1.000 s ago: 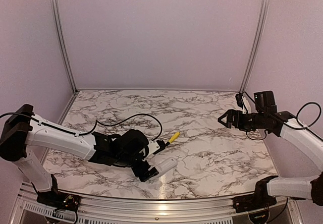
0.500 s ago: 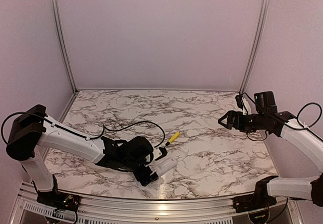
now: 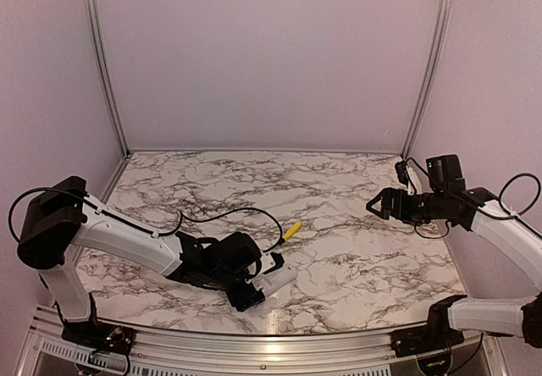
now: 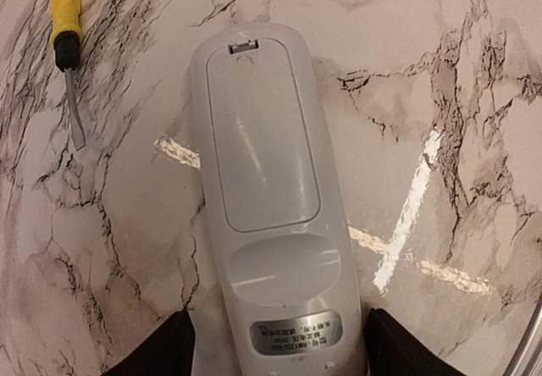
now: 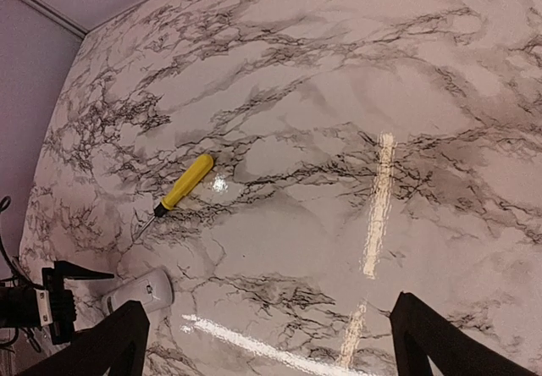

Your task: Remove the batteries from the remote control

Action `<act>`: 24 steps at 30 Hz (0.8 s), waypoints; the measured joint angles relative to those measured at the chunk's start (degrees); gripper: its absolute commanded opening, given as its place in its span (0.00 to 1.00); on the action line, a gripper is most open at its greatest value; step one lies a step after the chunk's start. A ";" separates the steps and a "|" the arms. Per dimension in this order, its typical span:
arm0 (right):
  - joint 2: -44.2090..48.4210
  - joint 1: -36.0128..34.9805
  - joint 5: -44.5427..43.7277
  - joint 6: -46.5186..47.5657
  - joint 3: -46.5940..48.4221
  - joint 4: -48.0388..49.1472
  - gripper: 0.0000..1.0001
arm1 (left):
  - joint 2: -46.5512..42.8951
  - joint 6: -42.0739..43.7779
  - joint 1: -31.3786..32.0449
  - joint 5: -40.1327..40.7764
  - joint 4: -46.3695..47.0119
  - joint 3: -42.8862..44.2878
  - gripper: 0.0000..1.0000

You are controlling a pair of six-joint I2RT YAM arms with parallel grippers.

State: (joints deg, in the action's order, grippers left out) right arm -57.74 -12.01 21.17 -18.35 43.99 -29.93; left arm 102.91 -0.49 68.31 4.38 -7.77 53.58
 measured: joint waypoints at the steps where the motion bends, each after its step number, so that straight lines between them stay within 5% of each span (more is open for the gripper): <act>1: 0.00 0.00 0.00 0.00 0.00 -0.11 0.98 | 0.11 0.26 0.02 -0.17 0.09 0.07 0.64; 4: -0.04 0.00 0.00 0.02 0.00 -0.17 0.98 | 0.42 1.11 0.07 -0.96 0.37 0.28 0.55; 24: -0.50 0.00 2.95 -0.85 -0.04 -0.13 0.98 | -1.38 4.57 0.26 0.33 -0.74 0.61 0.51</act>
State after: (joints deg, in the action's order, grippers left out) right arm -58.24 -12.01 24.12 -19.20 43.94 -30.06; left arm 101.54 4.08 68.58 4.71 -8.51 54.19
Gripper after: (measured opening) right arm 0.985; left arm 0.518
